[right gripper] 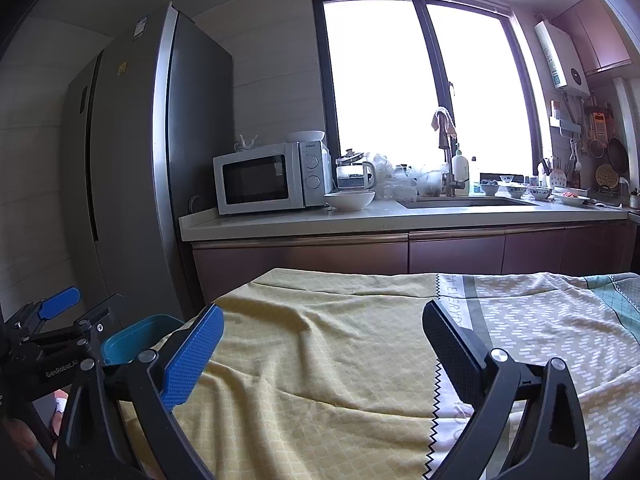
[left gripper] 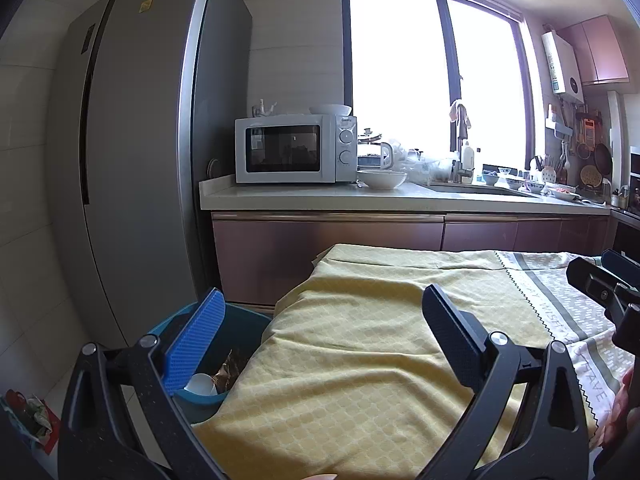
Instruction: Collect trash
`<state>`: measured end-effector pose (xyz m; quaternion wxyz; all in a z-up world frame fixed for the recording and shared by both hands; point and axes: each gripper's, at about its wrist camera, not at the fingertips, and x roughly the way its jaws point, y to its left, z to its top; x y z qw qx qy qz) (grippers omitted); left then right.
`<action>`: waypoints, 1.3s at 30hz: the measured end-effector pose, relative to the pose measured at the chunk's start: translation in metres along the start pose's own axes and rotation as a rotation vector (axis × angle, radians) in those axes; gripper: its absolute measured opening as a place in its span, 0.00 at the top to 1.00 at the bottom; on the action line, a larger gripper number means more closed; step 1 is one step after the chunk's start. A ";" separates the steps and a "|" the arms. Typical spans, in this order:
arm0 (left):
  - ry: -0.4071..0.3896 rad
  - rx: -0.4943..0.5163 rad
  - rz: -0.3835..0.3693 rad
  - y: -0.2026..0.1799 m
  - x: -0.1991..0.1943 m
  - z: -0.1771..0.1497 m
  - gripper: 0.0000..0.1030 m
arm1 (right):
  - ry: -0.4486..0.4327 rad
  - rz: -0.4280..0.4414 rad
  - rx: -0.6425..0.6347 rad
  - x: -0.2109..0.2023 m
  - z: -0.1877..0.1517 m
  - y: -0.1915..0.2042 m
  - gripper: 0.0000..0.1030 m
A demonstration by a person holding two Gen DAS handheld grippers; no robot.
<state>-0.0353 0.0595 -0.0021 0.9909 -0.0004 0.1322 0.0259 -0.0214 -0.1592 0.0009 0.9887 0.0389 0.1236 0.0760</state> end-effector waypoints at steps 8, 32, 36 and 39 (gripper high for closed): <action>-0.006 -0.001 0.000 -0.001 0.000 0.001 0.06 | -0.012 -0.011 -0.006 -0.003 0.002 -0.001 0.07; -0.021 0.012 0.004 -0.007 0.004 -0.001 0.06 | -0.018 -0.011 0.007 -0.004 0.004 -0.010 0.07; -0.023 0.011 0.006 -0.007 0.005 -0.001 0.06 | -0.018 -0.013 0.008 -0.004 0.004 -0.010 0.07; -0.025 0.010 0.007 -0.008 0.004 -0.002 0.06 | -0.017 -0.014 0.011 -0.004 0.004 -0.010 0.07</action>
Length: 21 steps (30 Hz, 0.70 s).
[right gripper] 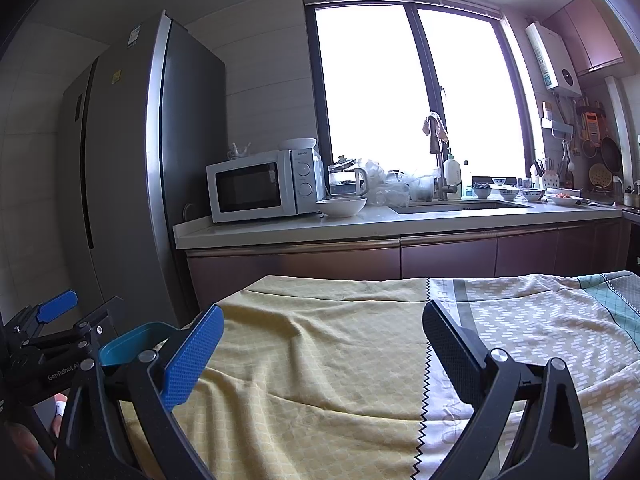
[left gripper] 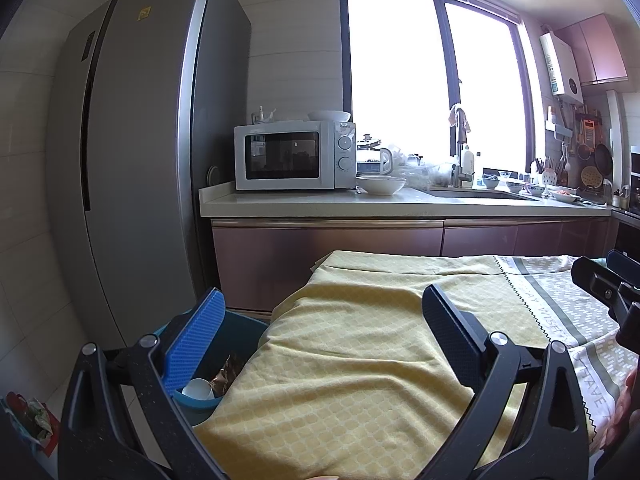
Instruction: Collect trash
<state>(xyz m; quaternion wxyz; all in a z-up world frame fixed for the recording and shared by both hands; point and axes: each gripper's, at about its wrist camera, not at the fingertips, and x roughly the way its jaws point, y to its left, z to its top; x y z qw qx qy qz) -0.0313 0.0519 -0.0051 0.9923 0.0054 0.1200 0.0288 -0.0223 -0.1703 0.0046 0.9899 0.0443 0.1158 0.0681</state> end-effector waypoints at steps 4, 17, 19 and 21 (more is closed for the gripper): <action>0.002 -0.002 -0.001 0.000 0.000 0.000 0.06 | 0.001 -0.002 0.005 0.001 0.000 0.000 0.07; -0.003 0.000 0.001 -0.001 -0.004 0.001 0.06 | 0.003 -0.007 0.016 0.000 -0.002 0.001 0.07; -0.002 0.000 0.001 -0.002 -0.003 0.001 0.06 | 0.001 -0.007 0.017 0.000 -0.002 0.001 0.07; -0.002 0.001 0.002 -0.002 -0.003 0.000 0.06 | 0.001 -0.009 0.016 0.000 -0.002 0.002 0.07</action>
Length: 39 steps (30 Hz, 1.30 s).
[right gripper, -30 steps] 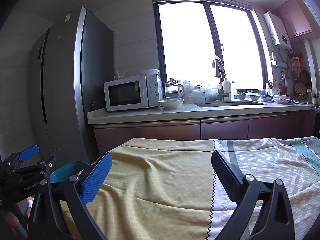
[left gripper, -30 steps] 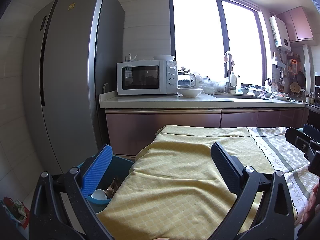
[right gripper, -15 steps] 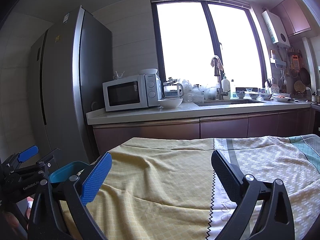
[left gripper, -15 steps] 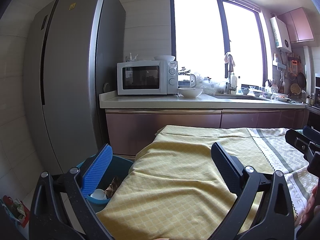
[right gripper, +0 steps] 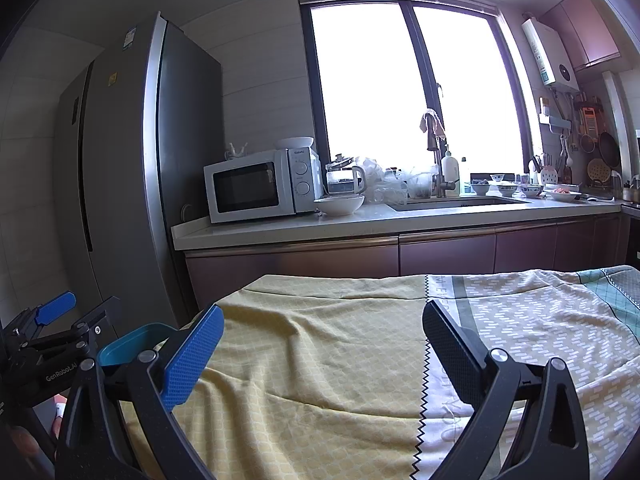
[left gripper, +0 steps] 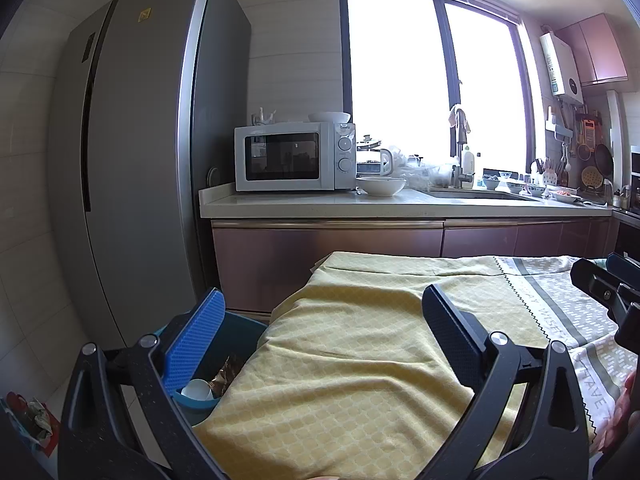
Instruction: Collect trash
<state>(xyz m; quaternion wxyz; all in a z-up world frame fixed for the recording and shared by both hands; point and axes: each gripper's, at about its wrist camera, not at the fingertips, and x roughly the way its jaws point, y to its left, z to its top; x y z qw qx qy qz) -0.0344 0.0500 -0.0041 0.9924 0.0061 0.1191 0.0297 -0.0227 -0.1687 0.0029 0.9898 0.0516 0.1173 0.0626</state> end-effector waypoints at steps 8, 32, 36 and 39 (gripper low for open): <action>0.000 -0.001 0.000 0.000 0.000 0.000 0.06 | -0.002 -0.001 0.004 -0.001 0.000 -0.001 0.07; 0.001 -0.001 0.001 -0.002 0.000 0.001 0.06 | 0.003 -0.006 0.010 -0.001 0.000 -0.001 0.07; 0.001 -0.002 0.005 -0.004 0.001 0.001 0.06 | 0.000 -0.008 0.012 -0.001 0.001 -0.001 0.07; -0.003 -0.001 0.008 -0.005 0.001 0.001 0.06 | -0.001 -0.010 0.014 -0.001 0.001 -0.001 0.07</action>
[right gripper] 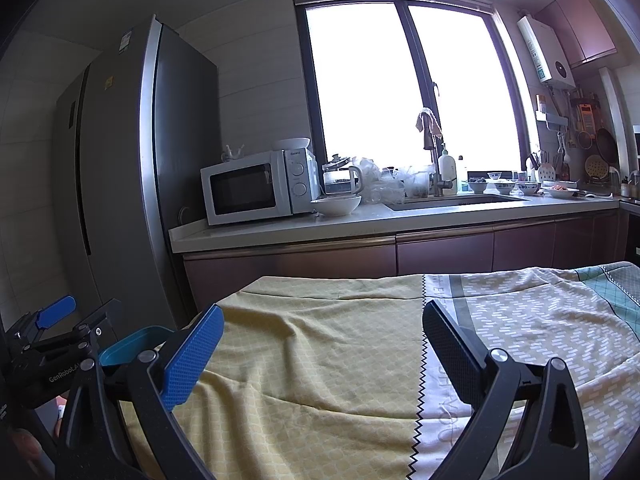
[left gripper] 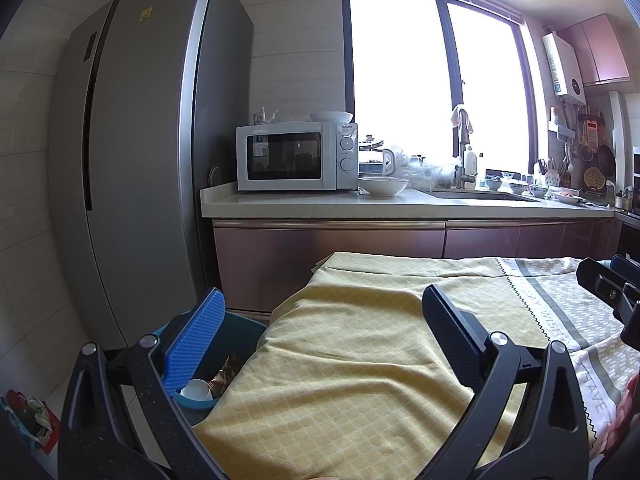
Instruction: Collect trash
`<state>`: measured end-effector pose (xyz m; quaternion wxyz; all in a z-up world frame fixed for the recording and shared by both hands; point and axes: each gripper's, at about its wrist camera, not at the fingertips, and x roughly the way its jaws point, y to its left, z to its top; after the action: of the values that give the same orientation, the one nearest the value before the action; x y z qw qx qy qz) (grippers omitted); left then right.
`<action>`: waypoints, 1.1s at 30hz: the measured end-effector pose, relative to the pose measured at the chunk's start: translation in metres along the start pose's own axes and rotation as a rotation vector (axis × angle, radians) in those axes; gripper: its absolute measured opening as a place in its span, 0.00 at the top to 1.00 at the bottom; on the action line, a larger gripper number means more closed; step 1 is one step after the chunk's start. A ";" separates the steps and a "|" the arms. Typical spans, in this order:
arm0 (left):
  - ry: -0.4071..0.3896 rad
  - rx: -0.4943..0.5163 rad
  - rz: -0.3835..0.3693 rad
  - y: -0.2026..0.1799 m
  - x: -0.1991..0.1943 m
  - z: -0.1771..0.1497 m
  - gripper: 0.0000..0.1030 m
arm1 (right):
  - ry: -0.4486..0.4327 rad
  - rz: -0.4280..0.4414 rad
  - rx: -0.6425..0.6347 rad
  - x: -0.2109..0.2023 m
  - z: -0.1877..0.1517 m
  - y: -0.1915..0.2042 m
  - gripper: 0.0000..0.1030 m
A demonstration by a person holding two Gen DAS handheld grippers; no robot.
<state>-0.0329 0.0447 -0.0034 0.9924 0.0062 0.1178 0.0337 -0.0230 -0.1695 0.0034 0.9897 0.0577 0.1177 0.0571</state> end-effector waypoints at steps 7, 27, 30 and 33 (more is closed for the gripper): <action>0.000 0.001 -0.001 -0.001 -0.001 0.000 0.06 | -0.001 -0.003 0.002 -0.002 0.000 0.000 0.07; 0.001 0.005 -0.007 -0.004 0.003 0.003 0.06 | -0.002 -0.009 0.013 0.000 0.000 -0.001 0.07; 0.002 0.004 -0.007 -0.004 0.003 0.003 0.06 | -0.003 -0.011 0.014 -0.001 -0.001 0.000 0.07; 0.002 0.006 -0.007 -0.005 0.003 0.003 0.06 | -0.004 -0.011 0.016 -0.001 -0.001 0.000 0.07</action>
<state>-0.0290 0.0404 -0.0015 0.9924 0.0085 0.1187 0.0300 -0.0245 -0.1698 0.0024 0.9898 0.0651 0.1167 0.0504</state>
